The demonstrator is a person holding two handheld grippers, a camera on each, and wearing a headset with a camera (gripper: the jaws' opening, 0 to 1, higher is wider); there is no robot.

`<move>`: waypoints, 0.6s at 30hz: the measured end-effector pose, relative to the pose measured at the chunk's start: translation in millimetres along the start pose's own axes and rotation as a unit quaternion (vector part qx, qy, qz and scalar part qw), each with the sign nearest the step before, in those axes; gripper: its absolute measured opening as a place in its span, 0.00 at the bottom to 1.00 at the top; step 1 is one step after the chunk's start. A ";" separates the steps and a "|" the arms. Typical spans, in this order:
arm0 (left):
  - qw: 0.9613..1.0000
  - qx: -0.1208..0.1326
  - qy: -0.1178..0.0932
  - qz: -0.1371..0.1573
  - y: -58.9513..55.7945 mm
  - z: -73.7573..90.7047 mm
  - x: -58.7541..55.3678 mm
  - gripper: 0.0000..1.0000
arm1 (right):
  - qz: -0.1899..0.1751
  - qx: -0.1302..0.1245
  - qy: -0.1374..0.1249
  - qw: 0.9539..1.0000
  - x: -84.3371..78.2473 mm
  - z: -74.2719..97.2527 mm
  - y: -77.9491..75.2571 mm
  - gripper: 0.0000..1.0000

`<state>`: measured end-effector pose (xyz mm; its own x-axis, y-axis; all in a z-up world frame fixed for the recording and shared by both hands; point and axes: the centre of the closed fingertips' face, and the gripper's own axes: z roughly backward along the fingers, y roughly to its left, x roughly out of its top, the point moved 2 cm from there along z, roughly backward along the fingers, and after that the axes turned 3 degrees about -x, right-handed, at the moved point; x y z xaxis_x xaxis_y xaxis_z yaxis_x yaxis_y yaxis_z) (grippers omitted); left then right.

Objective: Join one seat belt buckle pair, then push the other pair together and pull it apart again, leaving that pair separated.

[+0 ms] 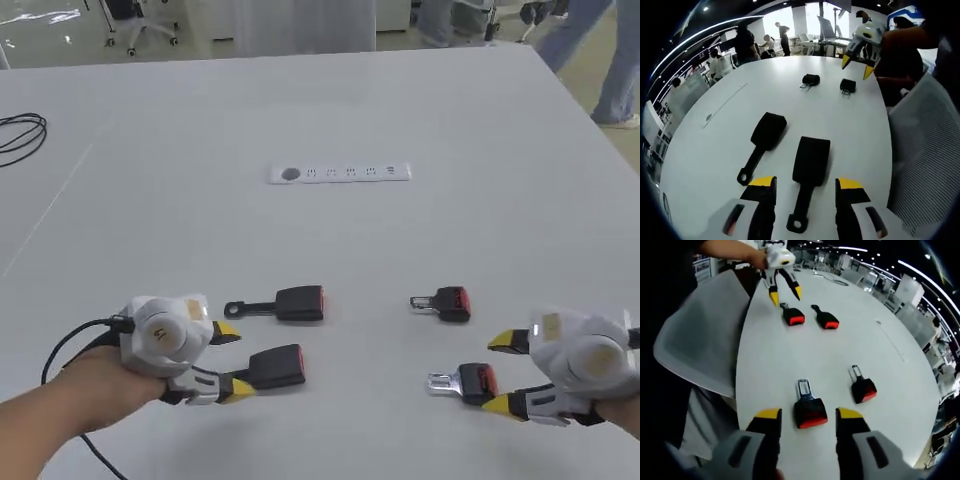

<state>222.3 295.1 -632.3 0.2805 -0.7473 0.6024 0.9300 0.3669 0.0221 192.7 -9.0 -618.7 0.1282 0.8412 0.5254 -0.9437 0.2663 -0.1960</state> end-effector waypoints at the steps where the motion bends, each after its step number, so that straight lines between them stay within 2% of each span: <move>1: 1.000 -0.007 0.006 -0.011 -2.1 -2.9 -0.3 0.48 | 0.007 0.006 0.011 1.000 -2.6 -2.0 0.7 0.44; 4: 0.999 -0.026 0.026 -0.029 -7.4 -11.7 -1.4 0.47 | 0.018 0.021 0.022 0.999 -5.1 -10.7 1.9 0.43; 9: 0.999 -0.028 0.026 -0.029 -2.5 -20.4 5.0 0.47 | 0.021 0.030 0.030 0.999 -8.9 -18.7 -4.1 0.42; 12: 0.998 -0.037 0.034 -0.036 -2.8 -27.5 7.2 0.48 | 0.011 0.040 0.040 0.998 -15.8 -24.3 -6.8 0.42; 13: 0.998 -0.040 0.036 -0.035 -2.8 -29.1 6.7 0.48 | 0.001 0.049 0.036 0.998 -16.0 -25.7 -4.9 0.42; 16: 0.997 -0.054 0.040 -0.037 -5.5 -33.5 6.1 0.47 | 0.007 0.053 0.045 0.998 -21.7 -30.8 -4.6 0.42; 18: 0.996 -0.060 0.052 -0.044 -6.9 -36.0 3.8 0.45 | 0.008 0.057 0.049 0.997 -23.5 -33.3 -3.2 0.41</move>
<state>225.6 269.7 -658.9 0.2137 -0.8289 0.5169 0.9721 0.2327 -0.0288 202.9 -14.0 -658.0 0.1366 0.8884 0.4382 -0.9738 0.2016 -0.1053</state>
